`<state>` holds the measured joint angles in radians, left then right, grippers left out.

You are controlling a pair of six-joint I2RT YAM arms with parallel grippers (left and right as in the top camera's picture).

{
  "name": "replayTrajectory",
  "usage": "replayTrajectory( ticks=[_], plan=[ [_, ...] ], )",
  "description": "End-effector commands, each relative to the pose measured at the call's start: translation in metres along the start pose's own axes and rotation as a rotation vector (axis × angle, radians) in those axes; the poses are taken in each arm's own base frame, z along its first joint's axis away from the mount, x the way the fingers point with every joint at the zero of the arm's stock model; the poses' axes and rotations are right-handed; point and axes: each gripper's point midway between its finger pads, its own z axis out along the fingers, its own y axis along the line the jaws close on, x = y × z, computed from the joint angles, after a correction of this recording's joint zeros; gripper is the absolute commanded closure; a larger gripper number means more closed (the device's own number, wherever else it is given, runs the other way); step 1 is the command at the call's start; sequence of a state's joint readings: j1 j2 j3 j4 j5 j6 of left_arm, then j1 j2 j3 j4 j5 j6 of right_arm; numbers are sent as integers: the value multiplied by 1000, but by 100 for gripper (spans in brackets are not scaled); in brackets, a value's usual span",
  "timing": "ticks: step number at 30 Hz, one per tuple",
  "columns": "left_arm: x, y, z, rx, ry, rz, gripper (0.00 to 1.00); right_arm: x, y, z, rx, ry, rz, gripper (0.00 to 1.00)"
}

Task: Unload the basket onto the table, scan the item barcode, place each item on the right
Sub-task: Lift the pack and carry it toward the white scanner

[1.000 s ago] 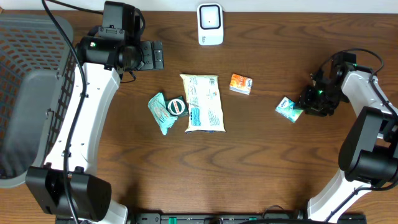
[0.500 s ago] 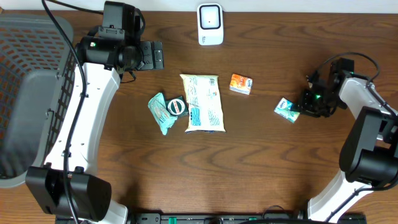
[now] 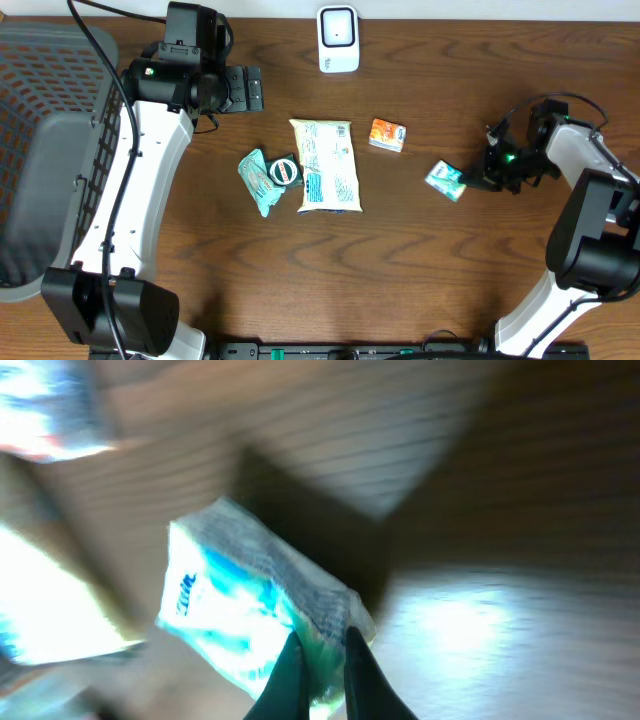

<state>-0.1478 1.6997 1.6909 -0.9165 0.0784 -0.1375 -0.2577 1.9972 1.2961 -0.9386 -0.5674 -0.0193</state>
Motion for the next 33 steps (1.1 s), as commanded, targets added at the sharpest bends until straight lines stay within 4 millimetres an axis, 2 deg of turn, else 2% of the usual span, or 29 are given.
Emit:
replayTrajectory(
  ticks=[1, 5, 9, 10, 15, 29, 31, 33],
  plan=[
    [-3, 1, -5, -7, -14, -6, 2, -22, 71, -31, -316, -39, 3, 99],
    [-3, 1, -5, -7, -14, -6, 3, -29, 103, -51, -486, -22, 120, 99],
    [-3, 1, -5, -7, -14, -6, 2, -34, 120, -61, -604, 15, 243, 99],
    [-3, 1, -5, -7, -14, -6, 2, -34, 130, -69, -678, 36, 269, 99],
    [-3, 1, -5, -7, -14, -6, 2, -33, 168, -110, -993, 74, 156, 99],
    [-3, 1, -5, -7, -14, -6, 2, -34, 170, -107, -977, 103, 204, 99],
    [-3, 1, -5, -7, -14, -6, 3, -37, 167, -94, -907, 77, 186, 99],
    [-3, 1, -5, -7, -14, -6, 2, -41, 161, -71, -772, 30, 154, 99]
  ],
)
